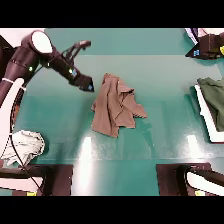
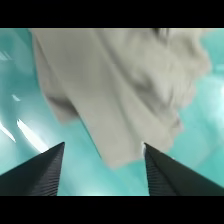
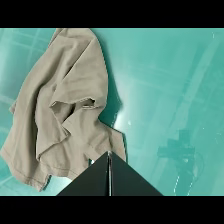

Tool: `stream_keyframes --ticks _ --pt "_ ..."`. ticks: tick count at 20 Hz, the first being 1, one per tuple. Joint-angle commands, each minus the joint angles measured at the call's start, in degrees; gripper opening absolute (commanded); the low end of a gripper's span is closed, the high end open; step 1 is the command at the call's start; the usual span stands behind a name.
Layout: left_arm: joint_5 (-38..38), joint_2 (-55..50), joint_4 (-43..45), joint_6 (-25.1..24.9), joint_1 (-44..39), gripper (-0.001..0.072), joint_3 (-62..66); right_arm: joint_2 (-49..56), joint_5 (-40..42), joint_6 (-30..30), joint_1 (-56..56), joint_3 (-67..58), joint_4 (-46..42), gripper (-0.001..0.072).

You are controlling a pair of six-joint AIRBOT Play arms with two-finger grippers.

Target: Fold the shirts.

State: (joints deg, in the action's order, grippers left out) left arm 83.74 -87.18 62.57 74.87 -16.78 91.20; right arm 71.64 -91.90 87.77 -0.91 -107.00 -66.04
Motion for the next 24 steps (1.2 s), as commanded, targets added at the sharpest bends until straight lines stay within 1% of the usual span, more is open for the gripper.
stream_keyframes --ticks 1,4,6,8,12,15,16,18,19,21,24 --pt "-6.71 4.11 -5.68 1.05 1.33 0.0577 -16.72 0.0 0.02 -0.02 -0.02 -0.02 0.0 0.0019" --pt "-12.87 5.05 -13.57 -2.38 1.33 0.0578 -30.18 0.02 0.17 -0.02 -0.02 -0.02 -0.02 0.0019" --pt "-16.81 5.05 -15.15 -3.32 1.33 0.0578 -35.91 0.0 0.46 -0.02 -0.02 -0.02 -0.02 0.002" --pt "-19.43 5.03 -15.13 -3.32 1.33 0.0578 -38.66 0.02 0.46 -0.02 -0.02 -0.02 0.0 0.002" --pt "-21.75 5.03 -15.19 -3.5 1.03 0.0577 -39.85 0.02 0.44 -0.02 -0.02 -0.02 0.0 0.002" --pt "-24.24 4.92 -15.69 -5.07 -2.78 0.0575 -39.93 0.0 0.42 0.0 0.09 -0.02 0.04 0.002" --pt "-24.94 4.92 -15.58 -5.99 -4.5 0.0473 -39.93 0.0 0.42 -0.02 0.09 -0.02 0.02 0.0019" --pt "-25.68 4.92 -15.72 -6.32 -6.1 0.012 -39.91 0.02 0.37 -0.02 0.09 -0.02 0.02 0.0019" --pt "-25.55 4.98 -15.85 -6.21 -6.08 0.0025 -39.78 0.02 0.33 0.0 0.09 0.04 0.09 0.002" --pt "-22.53 5.01 -15.39 -5.35 -4.5 0.0025 -37.77 -0.04 0.28 0.0 0.37 2.45 1.33 0.002" --pt "-19.21 8.35 -13.79 -5.2 -0.87 0.0025 -32.52 -0.04 1.4 -0.13 3.04 12.61 2.03 0.0027"
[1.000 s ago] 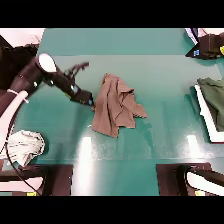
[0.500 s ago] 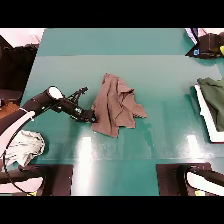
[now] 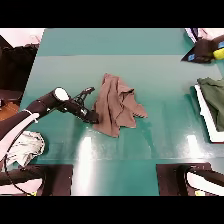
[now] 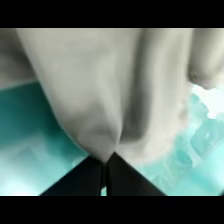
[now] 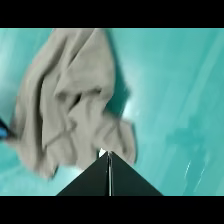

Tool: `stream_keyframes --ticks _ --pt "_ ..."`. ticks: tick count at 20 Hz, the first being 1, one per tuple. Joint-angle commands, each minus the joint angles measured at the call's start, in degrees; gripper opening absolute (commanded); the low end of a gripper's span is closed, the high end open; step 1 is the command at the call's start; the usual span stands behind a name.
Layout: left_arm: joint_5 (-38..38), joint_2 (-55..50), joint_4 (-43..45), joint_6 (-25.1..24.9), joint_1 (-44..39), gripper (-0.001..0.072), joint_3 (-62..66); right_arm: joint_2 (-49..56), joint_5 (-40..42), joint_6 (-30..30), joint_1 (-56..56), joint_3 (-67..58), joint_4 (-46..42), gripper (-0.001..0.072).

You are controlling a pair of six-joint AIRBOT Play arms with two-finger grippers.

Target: Fold the shirts.

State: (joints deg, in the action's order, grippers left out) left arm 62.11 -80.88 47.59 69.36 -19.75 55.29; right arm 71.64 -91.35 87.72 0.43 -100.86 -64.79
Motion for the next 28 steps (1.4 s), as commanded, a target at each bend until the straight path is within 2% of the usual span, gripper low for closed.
stream_keyframes --ticks 1,2,3,5,8,11,14,15,17,18,19,21,25,28 --pt "2.97 3.76 1.33 0.28 3.26 0.0025 4.94 -0.04 3.15 -1.01 2.93 10.78 0.79 0.0136" --pt "3.32 5.46 1.31 0.28 4.24 0.0026 6.45 -0.02 7.3 -1.36 4.24 15.74 0.81 0.037" --pt "3.5 7.06 1.31 0.26 4.79 0.0026 7.54 0.0 12.37 -1.38 5.53 20.33 0.96 0.0482" --pt "3.3 9.35 1.53 0.24 4.76 0.0026 8.22 0.66 24.24 -2.78 7.98 28.65 4.11 0.0482" --pt "4.44 9.75 1.81 0.24 4.76 0.0026 8.2 5.95 32.81 -5.27 10.4 33.07 10.23 0.0482" --pt "4.81 9.75 1.75 0.26 4.79 0.0026 8.2 12.7 36.17 -5.75 12.85 32.3 11.26 0.0482" --pt "4.94 9.75 1.75 0.26 4.79 0.0026 8.2 18.4 34.62 -5.75 14.21 29.77 11.23 0.0481" --pt "4.92 9.75 1.77 0.24 4.76 0.0026 8.2 19.61 33.68 -5.75 14.25 28.92 11.26 0.0459" --pt "4.94 9.75 1.77 0.24 4.76 0.0026 8.2 21.18 32.24 -5.77 14.34 27.34 11.08 0.0324" --pt "4.96 9.75 1.77 0.26 4.79 0.0026 8.2 21.24 32.26 -5.81 14.34 27.08 10.82 0.0202" --pt "5.03 9.77 1.79 0.26 4.79 0.0026 8.22 20.94 32.28 -6.19 14.27 26.99 10.56 0.0011" --pt "5.51 10.25 5.05 0.92 4.79 0.0025 8.74 18.8 30.77 -6.82 12.81 26.99 10.16 0.0017" --pt "9.51 13.66 22.45 5.53 4.79 0.0026 16.5 8.33 26.25 -6.78 5.81 26.99 4.07 0.0017" --pt "9.33 16.37 26.18 5.66 4.79 0.0026 22.51 0.96 20.76 -6.8 -1.31 27.02 1.6 0.0017"
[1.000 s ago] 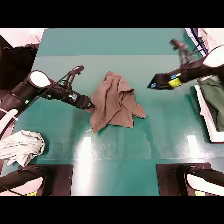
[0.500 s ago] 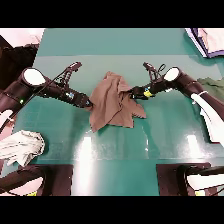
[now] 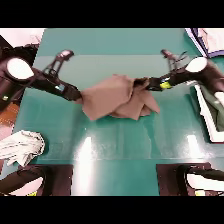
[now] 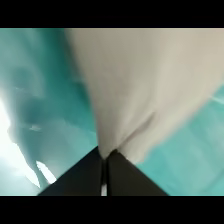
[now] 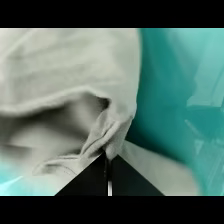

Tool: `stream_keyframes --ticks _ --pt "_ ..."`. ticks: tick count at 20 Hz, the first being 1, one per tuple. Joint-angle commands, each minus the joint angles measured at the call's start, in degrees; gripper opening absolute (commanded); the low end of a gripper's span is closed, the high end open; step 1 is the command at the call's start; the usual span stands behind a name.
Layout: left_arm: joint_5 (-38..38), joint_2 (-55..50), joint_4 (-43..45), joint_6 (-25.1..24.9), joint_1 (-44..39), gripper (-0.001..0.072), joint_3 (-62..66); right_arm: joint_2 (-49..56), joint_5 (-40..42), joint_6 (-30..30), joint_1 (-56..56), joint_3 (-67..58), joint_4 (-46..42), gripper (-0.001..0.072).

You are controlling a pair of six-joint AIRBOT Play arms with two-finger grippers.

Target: Fold the shirts.

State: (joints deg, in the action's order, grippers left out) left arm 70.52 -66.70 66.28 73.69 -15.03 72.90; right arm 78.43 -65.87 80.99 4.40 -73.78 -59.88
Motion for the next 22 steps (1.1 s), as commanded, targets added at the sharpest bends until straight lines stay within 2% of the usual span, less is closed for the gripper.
stream_keyframes --ticks 1,5,9,11,13,17,19,22 --pt "0.81 2.69 7.56 1.36 0.07 0.0026 6.51 -7.69 -6.34 -0.07 -7.54 -0.04 -3.28 0.0017" --pt "1.07 2.71 7.13 1.86 0.07 0.0026 8.33 -12.81 -9.84 -0.07 -12.55 -0.04 -3.21 0.0016" --pt "1.09 2.67 4.07 2.86 0.04 0.0026 8.33 -14.19 -12.55 -0.07 -10.23 -0.04 -3.23 0.0016" --pt "1.16 2.69 4.0 2.86 0.07 0.0026 8.41 -14.36 -11.67 -0.09 -7.8 -0.15 -3.26 0.0016" --pt "1.73 2.73 5.9 2.89 0.07 0.0025 11.02 -16.15 -7.45 -0.09 -6.69 -0.2 -3.21 0.0016" --pt "7.15 2.73 11.52 2.89 0.07 0.0026 28.37 -23.41 0.72 -0.09 -6.54 -7.1 -3.34 0.0016" --pt "10.54 2.73 11.56 2.89 0.07 0.0026 39.08 -27.3 4.94 -0.09 -6.54 -13.18 -3.34 0.0016" --pt "11.45 4.33 11.26 2.99 0.07 0.0026 49.31 -31.36 6.43 -0.09 -6.54 -21.75 -3.34 0.0016"
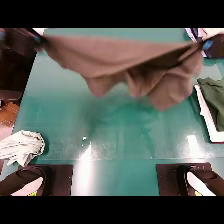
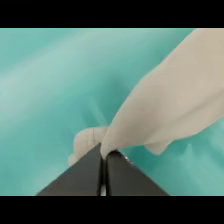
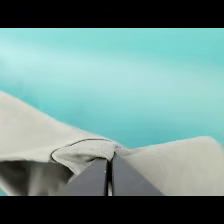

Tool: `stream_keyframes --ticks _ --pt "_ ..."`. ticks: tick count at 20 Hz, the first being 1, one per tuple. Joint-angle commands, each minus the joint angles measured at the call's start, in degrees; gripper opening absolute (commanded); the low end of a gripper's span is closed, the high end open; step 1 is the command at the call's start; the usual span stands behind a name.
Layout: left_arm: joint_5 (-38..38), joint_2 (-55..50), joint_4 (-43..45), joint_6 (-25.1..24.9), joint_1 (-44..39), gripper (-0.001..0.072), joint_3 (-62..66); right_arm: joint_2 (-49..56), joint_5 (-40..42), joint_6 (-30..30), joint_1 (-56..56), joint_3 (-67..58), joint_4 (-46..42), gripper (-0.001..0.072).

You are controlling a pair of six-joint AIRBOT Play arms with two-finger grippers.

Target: Fold the shirts.

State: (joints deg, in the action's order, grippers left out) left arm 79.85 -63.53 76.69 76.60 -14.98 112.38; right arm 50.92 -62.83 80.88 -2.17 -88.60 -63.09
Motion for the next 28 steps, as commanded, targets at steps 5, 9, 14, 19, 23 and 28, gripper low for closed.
stream_keyframes --ticks 5,9,14,19,23,28 --pt "-2.64 9.05 -0.72 1.79 0.0 0.0026 9.81 -7.1 -0.74 0.04 0.04 -16.79 -3.32 0.0016" --pt "-6.01 13.9 -3.06 2.69 0.0 0.0025 9.81 -5.99 -5.79 0.09 0.04 -25.24 -9.75 0.0015" --pt "-4.79 13.2 -4.11 2.69 0.02 0.0025 2.67 4.81 -17.55 0.11 0.07 -33.16 -9.44 0.0014" --pt "-2.73 6.43 -2.08 2.73 0.02 0.0026 -19.17 17.99 -20.17 0.33 2.67 -19.67 -7.26 0.0014" --pt "-12.24 -6.1 1.44 1.84 0.02 0.0026 -34.23 30.58 -12.94 0.31 5.55 -12.44 -7.45 0.0015" --pt "-26.97 -19.93 4.22 2.1 0.02 0.0026 -33.55 42.21 -2.25 0.33 5.88 -13.99 -7.34 0.0017"
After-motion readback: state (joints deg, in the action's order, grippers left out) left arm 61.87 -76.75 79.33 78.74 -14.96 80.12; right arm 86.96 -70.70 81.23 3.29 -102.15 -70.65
